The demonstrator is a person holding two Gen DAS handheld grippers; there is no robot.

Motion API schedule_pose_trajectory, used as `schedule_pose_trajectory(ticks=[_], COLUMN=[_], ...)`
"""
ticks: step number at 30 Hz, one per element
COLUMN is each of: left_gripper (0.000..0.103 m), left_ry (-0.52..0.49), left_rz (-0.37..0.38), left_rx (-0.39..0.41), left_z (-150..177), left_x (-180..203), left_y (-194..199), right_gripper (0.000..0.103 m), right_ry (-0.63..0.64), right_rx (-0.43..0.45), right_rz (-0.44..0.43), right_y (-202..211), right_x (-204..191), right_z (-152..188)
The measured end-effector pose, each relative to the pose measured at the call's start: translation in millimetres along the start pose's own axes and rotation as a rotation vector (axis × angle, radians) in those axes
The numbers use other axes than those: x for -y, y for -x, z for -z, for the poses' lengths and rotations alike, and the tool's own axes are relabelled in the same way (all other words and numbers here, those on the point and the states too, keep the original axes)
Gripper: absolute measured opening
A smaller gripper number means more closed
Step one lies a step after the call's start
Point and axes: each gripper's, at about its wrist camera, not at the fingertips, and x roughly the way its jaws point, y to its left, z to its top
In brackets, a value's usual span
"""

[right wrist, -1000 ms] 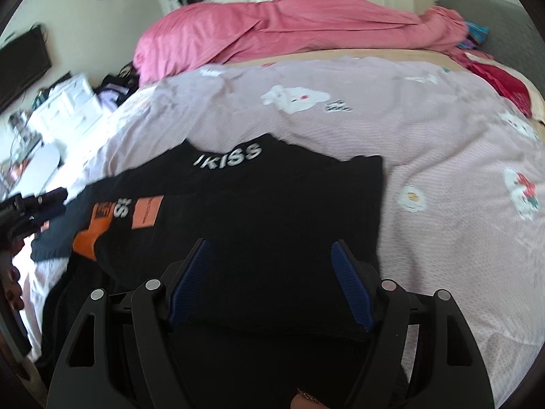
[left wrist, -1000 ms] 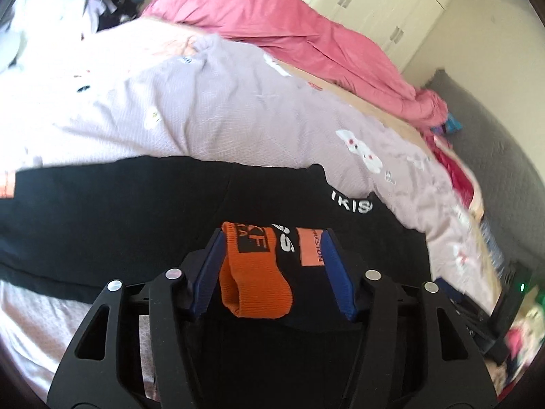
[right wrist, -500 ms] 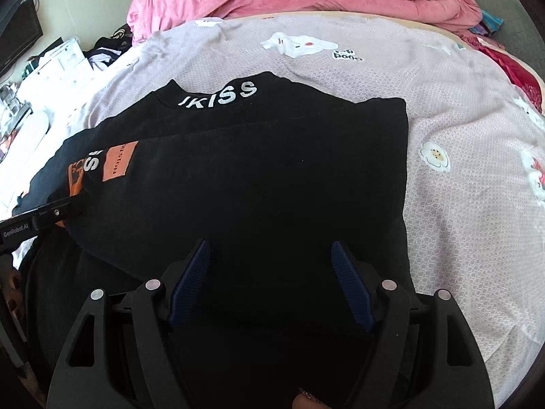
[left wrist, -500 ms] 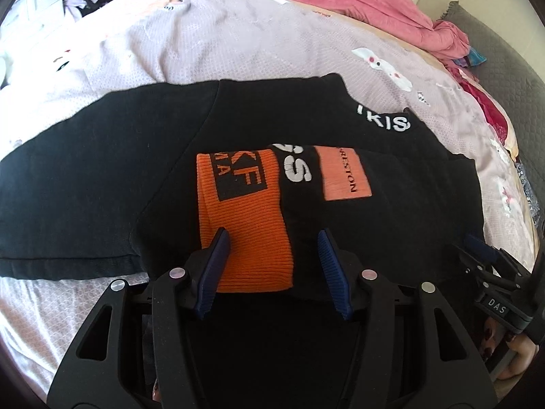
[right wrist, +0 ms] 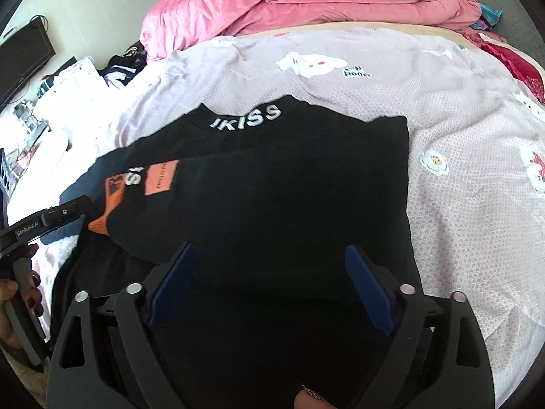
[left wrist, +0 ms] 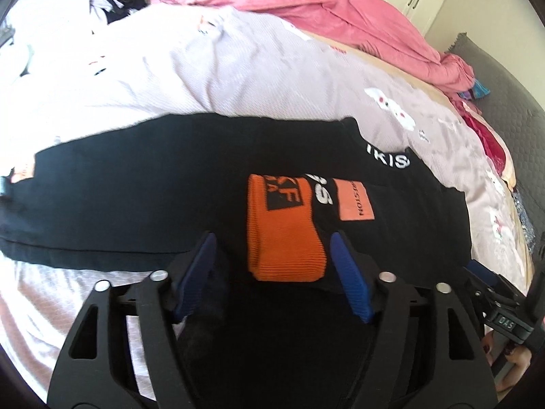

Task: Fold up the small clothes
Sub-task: 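Move the left gripper to the other sleeve and grasp its orange cuff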

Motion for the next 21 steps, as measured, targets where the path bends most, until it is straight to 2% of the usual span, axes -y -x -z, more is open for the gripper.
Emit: schedule_pose_trajectory(ticks=[4, 7, 14, 21], left_gripper=[0.077, 0.081, 0.085, 0.085], left_ry=[0.017, 0.046, 0.110, 0.176], left_rz=[-0.032, -0.063, -0.147, -0.198], left_rx=[0.042, 0.064, 0.121, 0.167], left_z=[0, -1, -5, -5], left_x=[-10, -21, -46, -71], left_y=[14, 21, 37, 49], right_gripper=[0.096, 0.098, 0.098, 0.098], right_ry=[0.008, 0.015, 0.063, 0.144], right_rx=[0.016, 0.017, 0.030, 0.056], right_rz=[-0.012, -0.022, -0.059, -0.111], right_y=[5, 6, 6, 7], right_x=[-9, -20, -51, -96], right_z=[-5, -8, -14, -23])
